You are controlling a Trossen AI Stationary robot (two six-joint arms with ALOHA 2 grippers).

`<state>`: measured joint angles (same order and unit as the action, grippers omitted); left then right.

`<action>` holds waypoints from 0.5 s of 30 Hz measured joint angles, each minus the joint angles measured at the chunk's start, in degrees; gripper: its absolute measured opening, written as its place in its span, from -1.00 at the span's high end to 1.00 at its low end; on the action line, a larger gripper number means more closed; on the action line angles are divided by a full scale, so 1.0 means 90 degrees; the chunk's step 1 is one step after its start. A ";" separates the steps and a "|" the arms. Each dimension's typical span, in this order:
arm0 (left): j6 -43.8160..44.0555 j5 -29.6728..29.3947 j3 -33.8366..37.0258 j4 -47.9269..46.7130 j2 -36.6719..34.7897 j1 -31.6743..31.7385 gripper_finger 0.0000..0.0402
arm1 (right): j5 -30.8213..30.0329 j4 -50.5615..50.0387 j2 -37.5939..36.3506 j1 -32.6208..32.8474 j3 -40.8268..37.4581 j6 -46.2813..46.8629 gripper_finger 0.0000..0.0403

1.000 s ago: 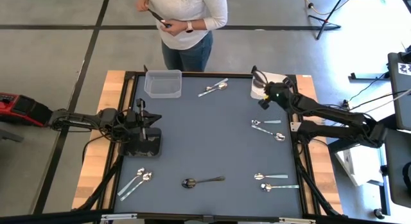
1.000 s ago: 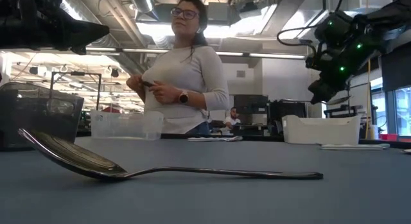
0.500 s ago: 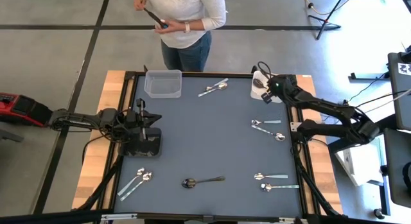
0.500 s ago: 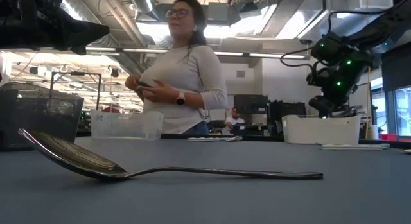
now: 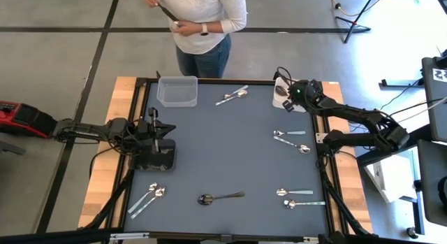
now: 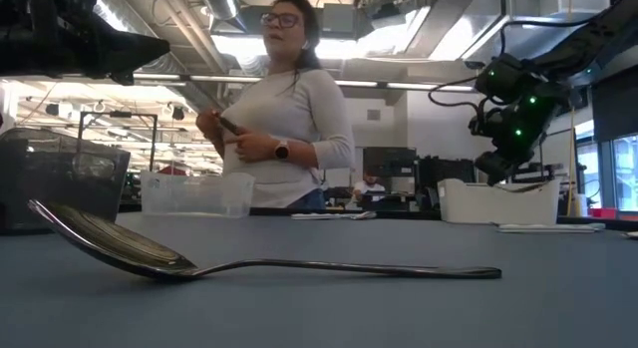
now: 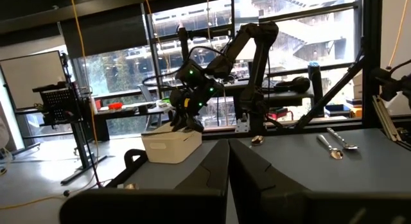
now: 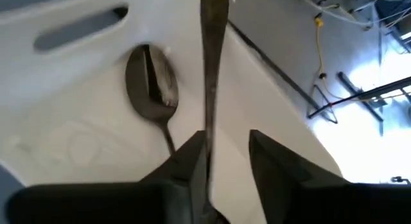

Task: Sort silverware by color (type)
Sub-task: Put the black spoon into the white bin

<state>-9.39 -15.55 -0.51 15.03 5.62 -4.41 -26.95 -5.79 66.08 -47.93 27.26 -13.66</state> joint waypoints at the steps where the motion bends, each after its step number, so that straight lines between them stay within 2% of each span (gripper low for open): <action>1: 0.0000 0.0000 0.0000 0.0000 -0.0002 -0.0001 0.98 | -0.0006 -0.0008 0.0000 0.0045 0.0027 0.0000 0.39; 9: 0.0015 0.0002 0.0000 0.0000 -0.0001 0.0000 0.98 | -0.0069 -0.0327 0.0000 0.0715 0.0391 -0.0154 0.29; 15: 0.0032 0.0002 0.0000 0.0000 -0.0002 0.0001 0.98 | 0.0111 -0.0600 0.0000 0.1740 0.0668 0.0211 0.31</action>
<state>-9.10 -15.53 -0.51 15.03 5.61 -4.40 -25.96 -11.20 66.08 -32.27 33.27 -11.76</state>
